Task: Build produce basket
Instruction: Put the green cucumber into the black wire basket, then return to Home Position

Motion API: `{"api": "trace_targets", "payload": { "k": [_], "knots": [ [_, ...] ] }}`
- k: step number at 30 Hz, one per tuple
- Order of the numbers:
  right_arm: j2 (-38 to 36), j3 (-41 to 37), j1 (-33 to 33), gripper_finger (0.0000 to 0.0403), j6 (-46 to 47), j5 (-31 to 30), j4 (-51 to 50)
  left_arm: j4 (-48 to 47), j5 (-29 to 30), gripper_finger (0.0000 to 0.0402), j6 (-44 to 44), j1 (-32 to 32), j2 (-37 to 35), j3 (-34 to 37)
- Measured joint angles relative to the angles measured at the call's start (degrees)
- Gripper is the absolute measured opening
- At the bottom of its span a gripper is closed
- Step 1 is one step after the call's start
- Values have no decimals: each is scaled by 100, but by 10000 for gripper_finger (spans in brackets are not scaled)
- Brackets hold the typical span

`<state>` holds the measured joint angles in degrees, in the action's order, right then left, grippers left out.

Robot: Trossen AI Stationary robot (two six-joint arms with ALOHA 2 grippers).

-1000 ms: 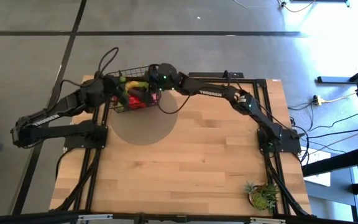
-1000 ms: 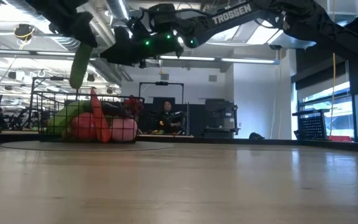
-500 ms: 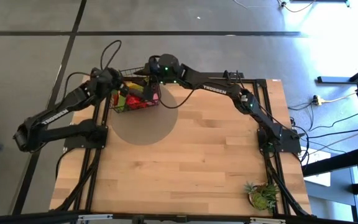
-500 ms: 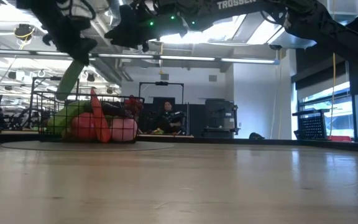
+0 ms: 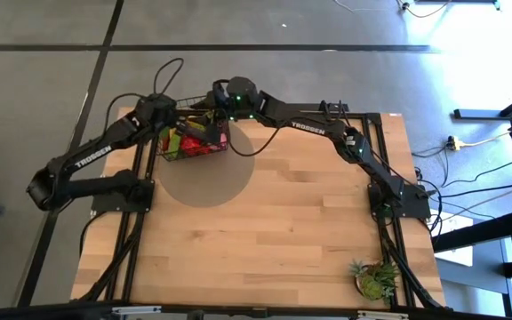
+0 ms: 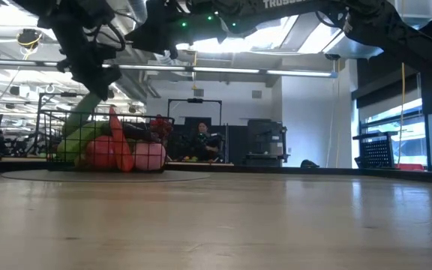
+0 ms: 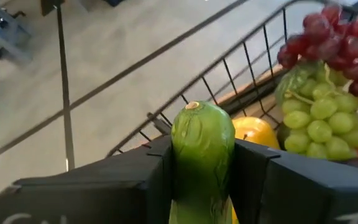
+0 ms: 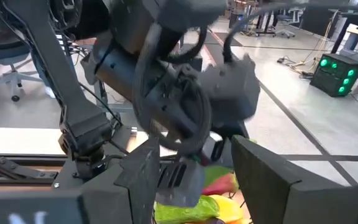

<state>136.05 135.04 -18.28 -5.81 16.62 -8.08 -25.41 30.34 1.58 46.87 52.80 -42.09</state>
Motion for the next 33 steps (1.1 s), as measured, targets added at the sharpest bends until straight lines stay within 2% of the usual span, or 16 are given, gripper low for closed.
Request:
{"api": "trace_targets", "payload": {
  "k": [5,9,18,26,33],
  "knots": [
    [0,0,0,191,5,1,2,1,14,132,5,1,286,0],
    [0,0,0,191,16,2,2,35,91,148,-20,0,495,0],
    [-172,-9,-51,191,277,-33,-298,91,158,152,-101,-20,468,0],
    [-382,-9,-177,191,429,-49,-455,12,158,152,164,-17,334,-2],
    [-398,-9,-171,191,424,-48,-459,18,-1,138,43,-16,336,-2]
  ]
}}
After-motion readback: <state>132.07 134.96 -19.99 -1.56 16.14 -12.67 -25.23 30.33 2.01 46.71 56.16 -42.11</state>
